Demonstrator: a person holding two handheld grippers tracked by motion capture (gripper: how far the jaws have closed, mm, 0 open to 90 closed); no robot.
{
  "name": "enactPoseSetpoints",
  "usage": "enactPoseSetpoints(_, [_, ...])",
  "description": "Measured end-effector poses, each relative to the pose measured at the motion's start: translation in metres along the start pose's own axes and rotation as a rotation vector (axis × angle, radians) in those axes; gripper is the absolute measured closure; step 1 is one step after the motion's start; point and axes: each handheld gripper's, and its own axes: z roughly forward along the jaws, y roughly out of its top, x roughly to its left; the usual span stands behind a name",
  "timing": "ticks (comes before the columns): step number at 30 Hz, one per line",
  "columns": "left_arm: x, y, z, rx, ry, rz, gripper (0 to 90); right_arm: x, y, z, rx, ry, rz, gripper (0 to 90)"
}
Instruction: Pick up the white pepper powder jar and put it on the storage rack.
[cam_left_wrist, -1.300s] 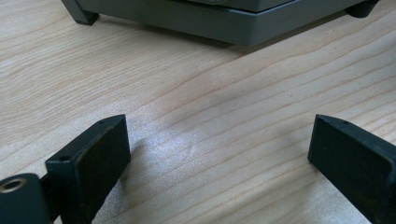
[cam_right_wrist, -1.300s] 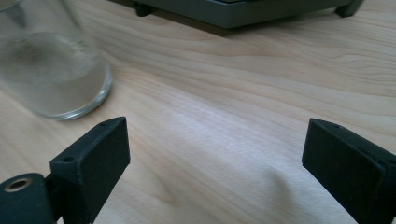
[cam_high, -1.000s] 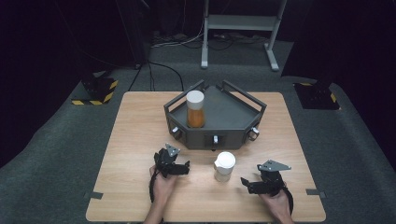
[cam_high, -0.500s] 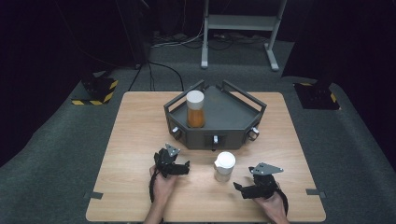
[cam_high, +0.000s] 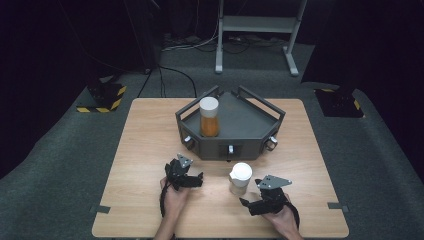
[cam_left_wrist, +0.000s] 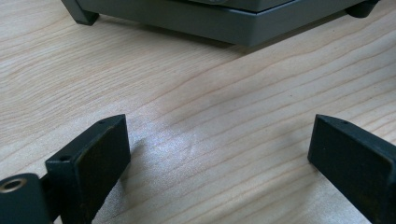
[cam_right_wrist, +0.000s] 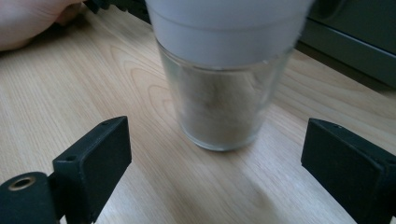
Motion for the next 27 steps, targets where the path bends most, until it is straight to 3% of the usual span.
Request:
enactPoseSetpoints(9, [0.000,0.000,0.000,0.000,0.000,0.000,5.7,0.004,0.011,0.013,-0.001,0.013,0.001,9.1])
enactPoseSetpoints(22, [0.000,0.000,0.000,-0.001,0.001,-0.001,6.0,0.009,0.019,0.026,-0.039,-0.037,0.019,15.4])
enactPoseSetpoints(27, [0.000,0.000,0.000,-0.001,0.001,-0.001,6.1,0.010,0.019,0.028,-0.057,-0.046,0.014,22.9])
